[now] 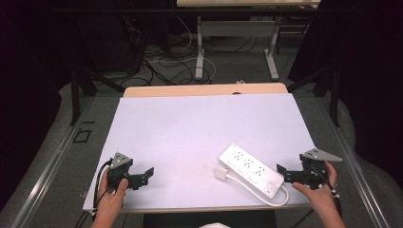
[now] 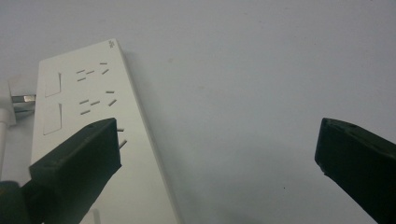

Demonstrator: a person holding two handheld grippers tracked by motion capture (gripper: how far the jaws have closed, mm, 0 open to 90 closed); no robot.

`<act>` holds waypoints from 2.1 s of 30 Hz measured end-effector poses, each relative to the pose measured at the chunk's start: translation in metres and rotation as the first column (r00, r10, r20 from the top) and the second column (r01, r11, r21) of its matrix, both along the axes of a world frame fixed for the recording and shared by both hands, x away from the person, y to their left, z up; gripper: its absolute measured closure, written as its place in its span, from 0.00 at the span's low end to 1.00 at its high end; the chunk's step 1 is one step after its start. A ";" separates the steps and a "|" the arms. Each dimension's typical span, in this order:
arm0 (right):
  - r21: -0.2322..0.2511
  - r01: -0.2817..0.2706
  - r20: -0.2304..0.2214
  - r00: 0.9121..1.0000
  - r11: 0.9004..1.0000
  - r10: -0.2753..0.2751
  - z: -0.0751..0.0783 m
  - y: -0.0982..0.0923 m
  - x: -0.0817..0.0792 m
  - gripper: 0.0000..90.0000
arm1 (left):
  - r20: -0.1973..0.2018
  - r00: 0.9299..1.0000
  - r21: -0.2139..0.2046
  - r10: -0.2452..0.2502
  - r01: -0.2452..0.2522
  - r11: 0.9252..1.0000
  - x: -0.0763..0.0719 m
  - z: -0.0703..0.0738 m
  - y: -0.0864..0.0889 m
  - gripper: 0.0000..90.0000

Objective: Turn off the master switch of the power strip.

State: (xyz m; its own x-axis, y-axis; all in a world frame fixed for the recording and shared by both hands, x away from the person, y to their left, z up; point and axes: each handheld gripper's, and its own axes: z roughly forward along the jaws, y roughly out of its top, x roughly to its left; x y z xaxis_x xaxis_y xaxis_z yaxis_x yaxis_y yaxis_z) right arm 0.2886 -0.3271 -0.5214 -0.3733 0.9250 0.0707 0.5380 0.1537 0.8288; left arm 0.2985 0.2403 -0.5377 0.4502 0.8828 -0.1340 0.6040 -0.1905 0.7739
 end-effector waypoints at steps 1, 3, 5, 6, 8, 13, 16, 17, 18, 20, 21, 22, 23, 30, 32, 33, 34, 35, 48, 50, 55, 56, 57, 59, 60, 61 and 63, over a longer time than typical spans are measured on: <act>0.003 0.000 -0.004 1.000 1.000 0.000 0.001 0.002 -0.001 0.00 | -0.002 1.000 -0.001 0.001 -0.001 1.000 0.000 0.000 0.000 0.09; -0.001 -0.010 -0.013 1.000 1.000 0.010 0.002 0.005 -0.003 0.00 | -0.001 1.000 -0.003 0.000 0.000 1.000 0.000 0.000 0.000 0.09; 0.006 -0.009 -0.012 1.000 1.000 0.009 0.003 0.008 -0.004 0.00 | -0.003 1.000 -0.004 -0.001 0.001 1.000 0.000 0.000 0.000 0.09; 0.006 -0.009 -0.012 1.000 1.000 0.009 0.003 0.008 -0.004 0.00 | -0.003 1.000 -0.004 -0.001 0.001 1.000 0.000 0.000 0.000 0.09; -0.004 -0.038 -0.013 0.999 0.999 0.038 0.005 0.011 -0.006 0.00 | -0.004 1.000 -0.004 -0.001 0.001 1.000 -0.001 0.000 0.000 0.10; -0.018 -0.049 -0.027 0.998 0.999 0.049 0.007 0.016 -0.008 0.00 | -0.004 1.000 -0.004 -0.004 0.004 1.000 -0.001 0.000 0.000 0.10; -0.038 -0.061 -0.023 0.998 0.997 0.060 0.009 0.019 -0.009 0.01 | -0.004 1.000 -0.004 -0.004 0.004 1.000 -0.001 0.000 0.000 0.10; -0.038 -0.061 -0.023 0.998 0.997 0.060 0.009 0.019 -0.009 0.01 | -0.004 1.000 -0.004 -0.003 0.003 1.000 -0.001 0.000 0.000 0.10; -0.047 -0.063 -0.020 0.998 0.997 0.062 0.010 0.019 -0.009 0.01 | -0.004 1.000 -0.005 -0.004 0.004 1.000 -0.001 0.000 0.000 0.10; -0.048 -0.066 -0.010 0.998 0.997 0.065 0.011 0.020 -0.010 0.01 | -0.005 1.000 -0.005 -0.004 0.004 1.000 -0.001 0.000 0.000 0.10; -0.048 -0.066 -0.010 0.998 0.997 0.065 0.011 0.020 -0.010 0.01 | -0.007 1.000 -0.006 -0.005 0.005 1.000 -0.001 0.000 0.000 0.10; -0.035 -0.060 -0.003 0.998 0.998 0.060 0.010 0.022 -0.011 0.02 | -0.009 1.000 -0.006 -0.005 0.005 1.000 -0.001 0.000 0.000 0.10; -0.046 -0.077 -0.023 0.997 0.996 0.076 0.012 0.022 -0.012 0.02 | -0.009 1.000 -0.007 -0.006 0.006 1.000 -0.001 0.000 0.000 0.10; -0.082 -0.116 -0.041 0.993 0.990 0.113 0.011 0.029 -0.013 0.03 | -0.005 1.000 -0.004 -0.008 0.008 1.000 -0.001 -0.001 -0.001 0.11; -0.095 -0.116 -0.047 0.993 0.989 0.112 0.012 0.030 -0.013 0.04 | -0.006 1.000 -0.004 -0.008 0.008 1.000 -0.001 -0.001 -0.001 0.11; -0.100 -0.122 -0.041 0.992 0.988 0.118 0.012 0.030 -0.014 0.06 | -0.007 1.000 -0.003 -0.008 0.008 1.000 -0.001 -0.001 -0.001 0.11; -0.100 -0.122 -0.041 0.992 0.988 0.118 0.012 0.030 -0.014 0.06 | -0.006 1.000 -0.004 -0.007 0.007 1.000 -0.001 -0.001 -0.001 0.11; -0.098 -0.121 -0.046 0.992 0.988 0.117 0.013 0.029 -0.015 0.07 | -0.008 1.000 -0.004 -0.007 0.007 1.000 -0.001 -0.001 -0.001 0.11; -0.068 -0.128 -0.095 0.988 0.989 0.121 0.014 0.025 -0.015 0.18 | -0.016 1.000 -0.001 -0.009 0.009 1.000 -0.001 -0.001 -0.001 0.11; -0.072 -0.125 -0.090 0.989 0.990 0.118 0.018 0.025 -0.016 0.21 | -0.018 1.000 0.002 -0.011 0.011 1.000 -0.001 -0.001 -0.001 0.11; -0.098 -0.135 -0.099 0.987 0.986 0.125 0.022 0.025 -0.015 0.28 | -0.007 1.000 -0.005 -0.004 0.004 1.000 -0.001 -0.001 -0.001 0.11; -0.098 -0.140 -0.100 0.986 0.985 0.130 0.023 0.024 -0.015 0.29 | -0.015 1.000 0.003 -0.011 0.011 1.000 -0.001 0.000 0.000 0.11; -0.105 -0.142 -0.105 0.986 0.984 0.131 0.025 0.024 -0.015 0.31 | -0.015 1.000 0.002 -0.010 0.010 1.000 -0.001 0.000 0.000 0.11; -0.125 -0.148 -0.100 0.986 0.981 0.136 0.026 0.023 -0.014 0.32 | -0.013 1.000 -0.002 -0.006 0.006 1.000 -0.001 0.000 0.000 0.11; -0.126 -0.155 -0.109 0.984 0.980 0.142 0.026 0.023 -0.014 0.34 | -0.015 1.000 0.002 -0.010 0.010 1.000 -0.001 0.000 0.000 0.11; -0.126 -0.162 -0.116 0.982 0.979 0.147 0.026 0.022 -0.013 0.35 | -0.015 1.000 0.004 -0.010 0.010 1.000 -0.001 0.000 0.000 0.11; -0.126 -0.166 -0.129 0.980 0.978 0.150 0.026 0.022 -0.013 0.37 | -0.015 1.000 0.002 -0.010 0.010 1.000 -0.001 0.000 0.001 0.11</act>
